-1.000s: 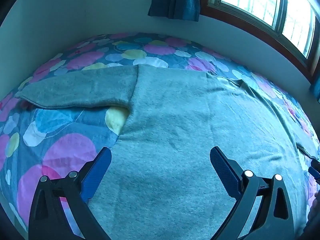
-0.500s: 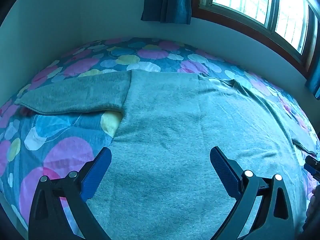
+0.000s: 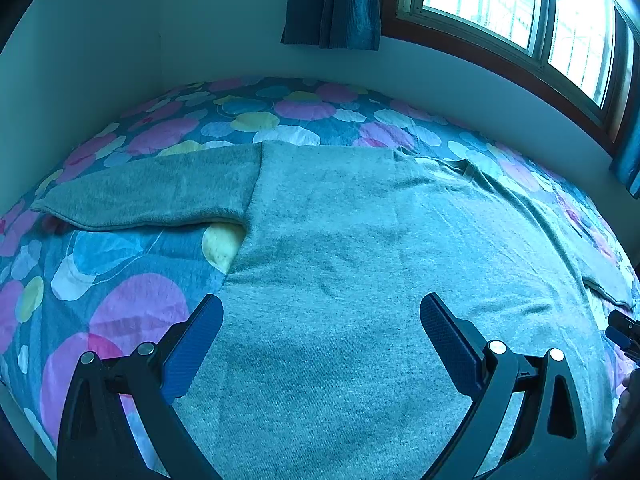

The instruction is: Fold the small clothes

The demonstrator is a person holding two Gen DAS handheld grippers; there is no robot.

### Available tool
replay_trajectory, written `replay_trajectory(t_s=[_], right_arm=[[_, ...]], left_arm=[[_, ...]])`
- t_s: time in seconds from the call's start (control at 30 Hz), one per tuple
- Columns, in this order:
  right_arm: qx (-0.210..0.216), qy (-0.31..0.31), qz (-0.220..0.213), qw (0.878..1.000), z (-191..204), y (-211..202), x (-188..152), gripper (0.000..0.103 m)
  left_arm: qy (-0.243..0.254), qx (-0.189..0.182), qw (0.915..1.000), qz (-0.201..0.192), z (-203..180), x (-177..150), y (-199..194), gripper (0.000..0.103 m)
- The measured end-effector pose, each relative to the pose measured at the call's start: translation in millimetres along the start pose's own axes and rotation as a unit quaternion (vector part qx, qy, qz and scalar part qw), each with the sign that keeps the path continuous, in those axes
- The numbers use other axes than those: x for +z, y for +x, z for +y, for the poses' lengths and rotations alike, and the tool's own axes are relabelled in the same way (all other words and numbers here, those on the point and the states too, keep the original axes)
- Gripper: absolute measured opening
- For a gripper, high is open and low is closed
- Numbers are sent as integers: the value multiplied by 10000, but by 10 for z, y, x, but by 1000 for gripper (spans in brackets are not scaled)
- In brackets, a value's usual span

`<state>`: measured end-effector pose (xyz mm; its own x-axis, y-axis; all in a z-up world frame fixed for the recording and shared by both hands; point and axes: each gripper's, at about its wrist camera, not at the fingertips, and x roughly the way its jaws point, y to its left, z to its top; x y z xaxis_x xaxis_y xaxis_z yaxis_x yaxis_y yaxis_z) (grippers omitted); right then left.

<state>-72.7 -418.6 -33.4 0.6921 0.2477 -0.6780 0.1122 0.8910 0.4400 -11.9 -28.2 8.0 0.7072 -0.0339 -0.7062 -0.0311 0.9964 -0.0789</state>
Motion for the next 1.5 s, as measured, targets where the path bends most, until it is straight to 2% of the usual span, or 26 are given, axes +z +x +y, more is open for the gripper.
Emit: replay_trajectory(t_s=[1.5], right_arm=[[47,10,-1,10000,17,-29,20,101]], left_arm=[[-88,-36,10000,20,85,0,-20,98]])
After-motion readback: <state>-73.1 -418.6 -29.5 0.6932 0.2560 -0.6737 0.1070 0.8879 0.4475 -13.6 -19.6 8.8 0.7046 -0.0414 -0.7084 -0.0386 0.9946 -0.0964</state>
